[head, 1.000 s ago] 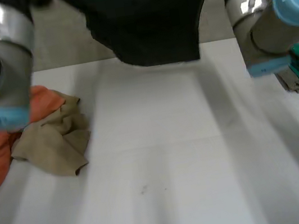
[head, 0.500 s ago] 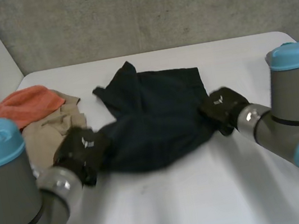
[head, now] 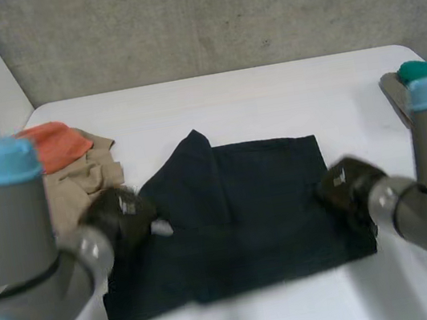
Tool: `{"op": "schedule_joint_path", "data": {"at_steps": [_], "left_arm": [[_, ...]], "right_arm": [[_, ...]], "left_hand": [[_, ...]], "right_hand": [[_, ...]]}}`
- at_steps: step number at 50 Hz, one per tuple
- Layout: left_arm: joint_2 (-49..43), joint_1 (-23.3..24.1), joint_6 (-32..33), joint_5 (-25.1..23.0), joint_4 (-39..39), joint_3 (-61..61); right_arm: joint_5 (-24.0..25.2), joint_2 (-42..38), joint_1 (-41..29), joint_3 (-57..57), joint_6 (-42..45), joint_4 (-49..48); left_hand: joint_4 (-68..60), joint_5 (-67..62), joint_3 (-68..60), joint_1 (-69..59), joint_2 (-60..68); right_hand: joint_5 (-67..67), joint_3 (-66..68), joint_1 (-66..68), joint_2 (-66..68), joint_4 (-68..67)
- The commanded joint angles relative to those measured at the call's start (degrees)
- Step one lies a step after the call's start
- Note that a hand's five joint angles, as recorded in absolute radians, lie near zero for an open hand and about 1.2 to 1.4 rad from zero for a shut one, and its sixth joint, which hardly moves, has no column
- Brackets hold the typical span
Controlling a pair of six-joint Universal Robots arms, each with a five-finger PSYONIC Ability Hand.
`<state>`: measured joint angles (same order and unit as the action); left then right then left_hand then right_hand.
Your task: Fold the laundry.
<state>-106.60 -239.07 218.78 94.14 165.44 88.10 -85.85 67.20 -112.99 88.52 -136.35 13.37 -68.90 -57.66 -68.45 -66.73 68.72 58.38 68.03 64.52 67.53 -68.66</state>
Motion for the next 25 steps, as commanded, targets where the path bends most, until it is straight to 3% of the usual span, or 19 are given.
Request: {"op": "schedule_joint_path", "data": {"at_steps": [1,6,9,12,20,25], "left_arm": [[-5.64,-2.28,2.79,1.83,20.07,-18.46],[-4.32,-4.30,-2.21,2.97,36.51,-32.80],[-3.18,-5.35,-6.24,3.85,42.48,-36.23],[-3.35,-6.23,-8.19,3.51,42.95,-37.91],[-2.39,-6.50,-11.61,0.70,36.63,-30.91],[-2.65,-4.22,-13.38,-1.68,34.95,-22.28]], "right_arm": [[-8.80,-2.95,-2.14,-16.70,-6.37,-17.48],[-8.11,1.17,-2.58,-24.10,-15.07,-41.19],[-4.44,2.23,-2.06,-23.75,-19.19,-57.93],[-1.43,0.31,-1.18,-25.23,-20.18,-66.09],[0.06,-9.18,0.23,-35.78,-21.58,-49.17],[3.05,-12.96,0.41,-34.91,-22.29,-43.96]], "left_hand": [[-11.10,-12.34,-11.55,-13.27,11.28],[-11.10,-12.34,-11.55,-13.27,11.28],[-11.10,-12.34,-11.55,-13.27,11.28],[-11.10,-12.34,-11.55,-13.27,11.28],[-11.10,-12.34,-11.55,-13.27,11.28],[-11.10,-12.34,-11.55,-13.27,11.28]], "right_hand": [[11.62,11.97,15.48,12.47,-11.34],[11.62,11.97,15.48,12.47,-11.34],[11.62,11.97,15.48,12.47,-11.34],[11.62,11.97,15.48,12.47,-11.34],[11.62,11.97,15.48,12.47,-11.34],[11.62,11.97,15.48,12.47,-11.34]]}}
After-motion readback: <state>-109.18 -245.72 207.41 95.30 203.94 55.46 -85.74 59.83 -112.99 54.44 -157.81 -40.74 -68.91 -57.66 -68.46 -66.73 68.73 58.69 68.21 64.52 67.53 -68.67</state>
